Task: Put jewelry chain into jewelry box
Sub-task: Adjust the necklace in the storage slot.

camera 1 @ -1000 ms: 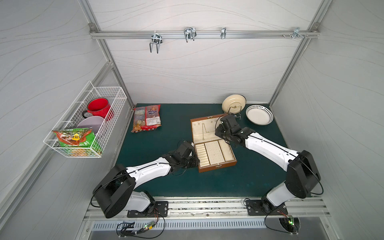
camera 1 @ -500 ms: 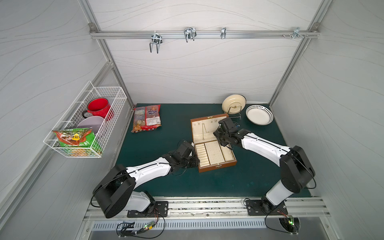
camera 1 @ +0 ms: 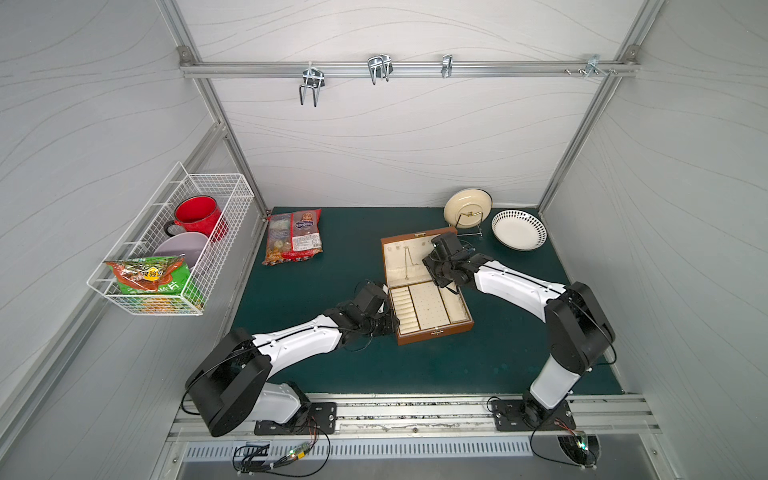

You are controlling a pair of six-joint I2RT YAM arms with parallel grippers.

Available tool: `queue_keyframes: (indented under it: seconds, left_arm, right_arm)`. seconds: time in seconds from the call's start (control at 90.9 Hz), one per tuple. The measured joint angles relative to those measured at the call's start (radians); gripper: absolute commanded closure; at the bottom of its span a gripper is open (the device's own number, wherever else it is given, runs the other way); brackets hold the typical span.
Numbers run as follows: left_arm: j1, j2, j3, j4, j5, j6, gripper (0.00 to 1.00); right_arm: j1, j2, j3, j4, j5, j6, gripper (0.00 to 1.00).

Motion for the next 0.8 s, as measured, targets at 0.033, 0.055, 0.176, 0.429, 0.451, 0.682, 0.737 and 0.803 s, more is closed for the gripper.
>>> queue_keyframes:
  seconds: [0.033, 0.055, 0.176, 0.429, 0.451, 0.682, 0.737, 0.803]
  left_arm:
    - [0.0, 0.0, -0.001, 0.0, 0.0, 0.0, 0.8]
    - [0.0, 0.0, -0.002, 0.001, 0.0, 0.0, 0.81]
    - [0.0, -0.003, -0.006, 0.009, 0.0, 0.0, 0.8]
    - [0.0, -0.003, -0.011, 0.031, -0.001, 0.0, 0.8]
    - [0.0, -0.003, -0.011, 0.032, -0.001, 0.0, 0.8]
    - [0.0, -0.003, -0.015, 0.037, -0.001, 0.0, 0.8]
    - [0.0, -0.003, -0.015, 0.038, -0.001, 0.0, 0.8]
    - [0.0, -0.003, -0.015, 0.038, -0.001, 0.0, 0.8]
  right_arm:
    - [-0.001, 0.001, 0.0, 0.0, 0.0, 0.002, 0.49]
    - [-0.001, 0.002, 0.0, 0.0, 0.0, 0.003, 0.49]
    - [-0.002, 0.013, 0.014, -0.008, 0.0, 0.01, 0.49]
    - [-0.002, 0.053, 0.065, -0.028, -0.01, 0.035, 0.5]
    - [-0.002, 0.056, 0.066, -0.028, -0.012, 0.039, 0.5]
    - [0.0, 0.074, 0.062, -0.028, -0.028, 0.069, 0.55]
    - [0.0, 0.075, 0.062, -0.027, -0.028, 0.071, 0.58]
    - [0.0, 0.075, 0.062, -0.024, -0.029, 0.076, 0.61]
